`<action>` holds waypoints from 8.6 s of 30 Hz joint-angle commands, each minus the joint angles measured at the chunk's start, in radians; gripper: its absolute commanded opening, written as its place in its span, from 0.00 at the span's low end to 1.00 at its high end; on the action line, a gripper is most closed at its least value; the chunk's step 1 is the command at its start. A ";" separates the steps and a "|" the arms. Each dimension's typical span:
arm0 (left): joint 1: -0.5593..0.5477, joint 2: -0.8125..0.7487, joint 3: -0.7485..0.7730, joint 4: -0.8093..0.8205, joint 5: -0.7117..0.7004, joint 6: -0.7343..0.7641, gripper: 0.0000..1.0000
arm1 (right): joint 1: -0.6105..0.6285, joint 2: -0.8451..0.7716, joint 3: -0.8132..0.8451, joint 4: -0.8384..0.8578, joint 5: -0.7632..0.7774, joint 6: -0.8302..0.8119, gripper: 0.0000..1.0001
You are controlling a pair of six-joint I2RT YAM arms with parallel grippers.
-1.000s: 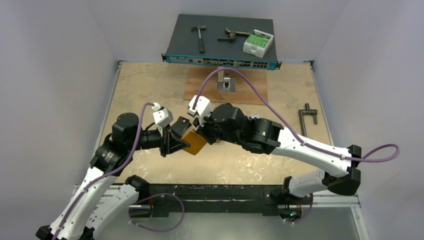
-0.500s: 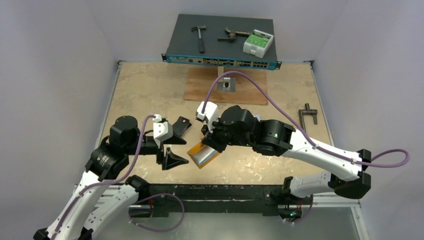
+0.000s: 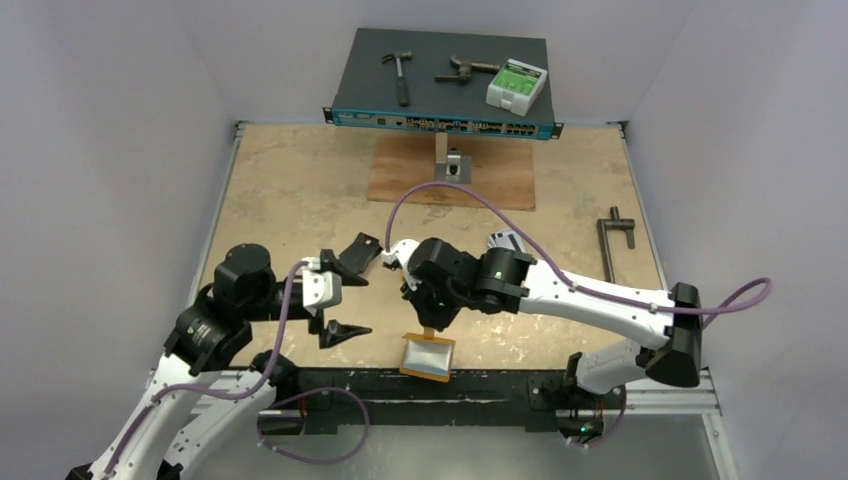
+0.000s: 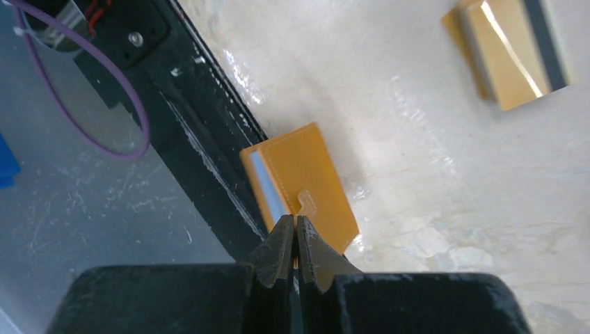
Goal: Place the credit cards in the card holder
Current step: Place the card holder at the center of the board.
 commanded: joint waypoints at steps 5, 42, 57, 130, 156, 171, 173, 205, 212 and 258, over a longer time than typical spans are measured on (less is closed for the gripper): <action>-0.029 -0.105 -0.055 -0.104 0.001 0.267 0.76 | -0.068 0.157 -0.039 0.235 -0.298 0.133 0.00; -0.190 -0.307 -0.374 -0.067 -0.063 0.789 0.64 | -0.409 0.007 -0.304 0.866 -0.623 0.828 0.00; -0.192 -0.281 -0.437 0.194 -0.356 0.341 0.63 | -0.378 -0.043 -0.377 1.002 -0.654 0.925 0.00; -0.299 0.409 -0.297 0.369 -0.082 0.712 0.63 | -0.549 -0.070 -0.706 0.490 -0.281 0.393 0.00; -0.479 0.604 -0.168 0.272 -0.050 1.020 0.70 | -0.411 -0.204 -0.557 0.504 -0.399 0.462 0.00; -0.484 0.489 -0.268 0.176 -0.152 1.009 0.10 | -0.402 -0.178 -0.650 0.495 -0.294 0.441 0.00; -0.484 0.470 -0.278 0.150 -0.165 1.015 0.06 | -0.402 -0.161 -0.674 0.499 -0.275 0.436 0.00; -0.484 0.436 -0.311 0.114 -0.192 1.163 0.00 | -0.328 -0.050 -0.650 0.622 -0.384 0.281 0.25; -0.483 0.426 -0.323 0.162 -0.224 1.059 0.25 | -0.328 -0.157 -0.627 0.617 -0.330 0.278 0.00; 0.123 0.397 -0.083 0.071 -0.146 0.476 0.54 | -0.357 -0.094 -0.529 0.474 -0.264 0.317 0.17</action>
